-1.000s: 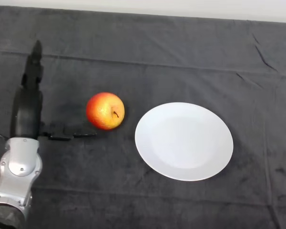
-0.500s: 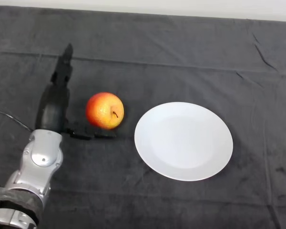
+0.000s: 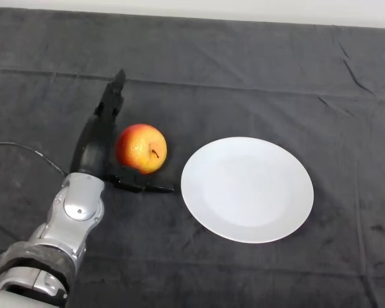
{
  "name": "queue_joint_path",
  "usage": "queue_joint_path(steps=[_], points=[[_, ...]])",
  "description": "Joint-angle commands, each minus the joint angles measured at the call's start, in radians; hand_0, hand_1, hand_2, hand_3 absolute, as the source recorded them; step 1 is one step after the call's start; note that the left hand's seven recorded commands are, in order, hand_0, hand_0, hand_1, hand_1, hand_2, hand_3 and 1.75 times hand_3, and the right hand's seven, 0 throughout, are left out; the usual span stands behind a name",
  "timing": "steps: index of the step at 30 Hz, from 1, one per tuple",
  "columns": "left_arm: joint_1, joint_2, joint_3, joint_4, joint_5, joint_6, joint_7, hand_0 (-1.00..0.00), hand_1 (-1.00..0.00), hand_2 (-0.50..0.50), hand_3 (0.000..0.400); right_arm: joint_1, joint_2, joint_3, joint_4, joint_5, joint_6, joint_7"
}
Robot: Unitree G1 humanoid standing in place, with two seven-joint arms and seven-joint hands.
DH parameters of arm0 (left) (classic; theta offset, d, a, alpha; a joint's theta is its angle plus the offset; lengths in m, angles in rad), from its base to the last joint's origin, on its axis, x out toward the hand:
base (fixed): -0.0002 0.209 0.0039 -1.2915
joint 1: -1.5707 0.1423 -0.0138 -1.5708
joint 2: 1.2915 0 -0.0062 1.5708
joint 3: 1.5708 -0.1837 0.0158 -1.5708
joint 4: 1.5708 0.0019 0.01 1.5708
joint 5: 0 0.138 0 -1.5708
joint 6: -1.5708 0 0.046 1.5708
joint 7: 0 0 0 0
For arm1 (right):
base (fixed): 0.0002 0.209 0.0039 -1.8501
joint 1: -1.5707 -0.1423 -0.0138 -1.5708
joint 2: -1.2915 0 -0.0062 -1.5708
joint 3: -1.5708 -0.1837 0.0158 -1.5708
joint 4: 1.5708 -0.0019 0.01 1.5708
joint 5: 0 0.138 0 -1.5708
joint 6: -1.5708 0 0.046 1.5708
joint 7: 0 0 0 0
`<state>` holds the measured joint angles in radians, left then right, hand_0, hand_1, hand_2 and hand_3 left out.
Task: Move the apple to the plate
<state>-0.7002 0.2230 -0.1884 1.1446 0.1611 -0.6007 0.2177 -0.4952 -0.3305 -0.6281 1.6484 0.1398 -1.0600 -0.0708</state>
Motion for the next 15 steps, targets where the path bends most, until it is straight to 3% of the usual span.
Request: queue_joint_path(steps=[1, 15], points=[[-0.068, -0.016, -0.027, 0.033, 0.013, 0.006, -0.013, 0.00, 0.00, 0.00, 0.000, 0.103, 0.085, -0.0105, 0.111, 0.0196, 0.097, -0.0062], [-0.102, -0.011, -0.048, 0.086, 0.002, 0.042, -0.019, 0.00, 0.00, 0.00, 0.000, 0.102, 0.084, -0.0117, 0.114, 0.0189, 0.095, -0.0059]])
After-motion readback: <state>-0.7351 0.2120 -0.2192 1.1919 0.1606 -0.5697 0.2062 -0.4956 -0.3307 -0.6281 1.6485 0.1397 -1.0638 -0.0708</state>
